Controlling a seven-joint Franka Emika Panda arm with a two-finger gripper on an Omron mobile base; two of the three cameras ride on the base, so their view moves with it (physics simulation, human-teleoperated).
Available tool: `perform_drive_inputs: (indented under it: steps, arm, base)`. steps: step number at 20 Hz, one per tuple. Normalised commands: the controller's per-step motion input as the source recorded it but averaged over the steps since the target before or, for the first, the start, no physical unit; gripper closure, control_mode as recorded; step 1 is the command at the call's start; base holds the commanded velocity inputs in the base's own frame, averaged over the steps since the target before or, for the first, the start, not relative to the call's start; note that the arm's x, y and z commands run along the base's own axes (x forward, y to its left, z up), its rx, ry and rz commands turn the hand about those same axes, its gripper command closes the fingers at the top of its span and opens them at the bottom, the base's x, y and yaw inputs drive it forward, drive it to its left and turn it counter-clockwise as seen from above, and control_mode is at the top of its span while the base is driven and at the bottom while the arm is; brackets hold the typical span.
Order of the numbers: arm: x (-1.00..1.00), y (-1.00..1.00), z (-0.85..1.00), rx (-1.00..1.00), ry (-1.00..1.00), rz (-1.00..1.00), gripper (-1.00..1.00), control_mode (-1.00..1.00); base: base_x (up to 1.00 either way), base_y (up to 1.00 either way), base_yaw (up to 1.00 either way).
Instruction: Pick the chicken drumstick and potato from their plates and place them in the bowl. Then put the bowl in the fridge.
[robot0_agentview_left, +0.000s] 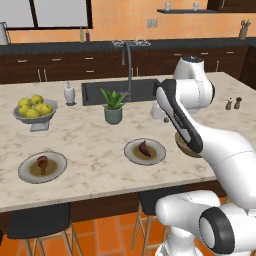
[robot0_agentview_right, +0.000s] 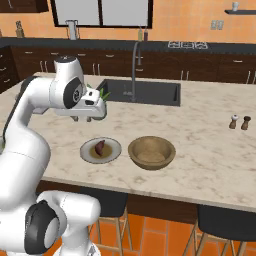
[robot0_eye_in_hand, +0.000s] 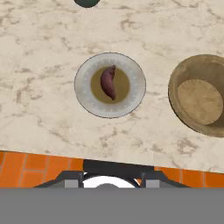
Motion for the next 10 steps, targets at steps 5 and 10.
perform_drive_inputs:
  steps: [5,10]
  arm:
    - [0.72,0.10,-0.45,0.00,-0.01,0.00,-1.00,-1.00]
    - [1.00,0.35,-0.95,-0.02,0.05,0.00,-1.00,-1.00]
  base:
    - [0.00,0.00,0.00]
    - [0.00,0.00,0.00]
